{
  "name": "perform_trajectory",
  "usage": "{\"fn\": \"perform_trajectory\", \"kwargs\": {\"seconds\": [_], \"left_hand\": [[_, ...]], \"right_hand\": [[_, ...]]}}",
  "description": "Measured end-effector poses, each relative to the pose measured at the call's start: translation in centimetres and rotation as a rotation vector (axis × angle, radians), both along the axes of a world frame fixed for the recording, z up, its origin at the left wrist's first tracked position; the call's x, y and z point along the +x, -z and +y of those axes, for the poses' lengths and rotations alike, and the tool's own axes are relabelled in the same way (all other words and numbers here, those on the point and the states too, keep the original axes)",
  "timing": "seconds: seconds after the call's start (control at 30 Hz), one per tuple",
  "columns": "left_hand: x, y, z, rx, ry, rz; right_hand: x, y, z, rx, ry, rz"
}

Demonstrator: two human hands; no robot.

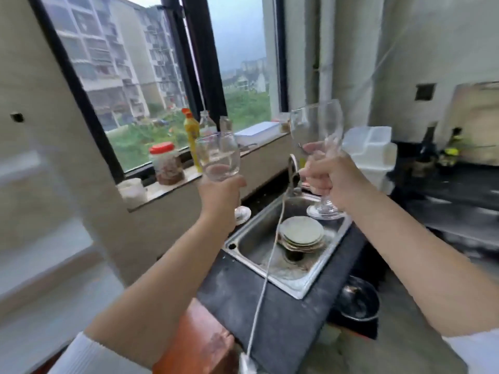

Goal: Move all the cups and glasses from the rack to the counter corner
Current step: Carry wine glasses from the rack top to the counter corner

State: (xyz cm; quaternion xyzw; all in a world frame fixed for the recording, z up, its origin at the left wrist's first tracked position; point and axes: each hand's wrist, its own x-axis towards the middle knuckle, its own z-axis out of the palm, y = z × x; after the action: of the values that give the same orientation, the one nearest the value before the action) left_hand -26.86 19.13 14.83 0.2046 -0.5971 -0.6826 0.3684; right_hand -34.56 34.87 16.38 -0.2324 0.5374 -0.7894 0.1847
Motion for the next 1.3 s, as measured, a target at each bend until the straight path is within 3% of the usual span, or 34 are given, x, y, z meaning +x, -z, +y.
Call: {"fn": "perform_trajectory", "kwargs": {"seconds": [0.17, 0.3, 0.63, 0.87, 1.13, 1.3], "left_hand": [[-9.4, 1.1, 13.6, 0.005, 0.341, -0.021], [-15.8, 2.1, 25.6, 0.011, 0.584, 0.023], [-26.6, 7.3, 50.6, -0.218, 0.881, -0.094], [-35.4, 8.8, 61.0, -0.359, 1.037, -0.128], [-49.1, 8.4, 69.7, -0.48, 1.438, -0.058], [-57.9, 7.7, 75.4, -0.447, 1.493, -0.028]], "right_hand": [[-4.9, 0.6, 14.3, 0.081, 0.324, -0.016], [-8.2, 1.2, 26.1, 0.121, 0.468, -0.013], [-14.3, 5.4, 49.7, 0.237, 0.749, -0.11], [-20.4, 7.8, 59.6, 0.063, 0.747, -0.085], [-31.8, 8.2, 68.2, 0.017, 0.653, -0.041], [-38.5, 7.7, 73.9, 0.088, 0.721, -0.064]]}}
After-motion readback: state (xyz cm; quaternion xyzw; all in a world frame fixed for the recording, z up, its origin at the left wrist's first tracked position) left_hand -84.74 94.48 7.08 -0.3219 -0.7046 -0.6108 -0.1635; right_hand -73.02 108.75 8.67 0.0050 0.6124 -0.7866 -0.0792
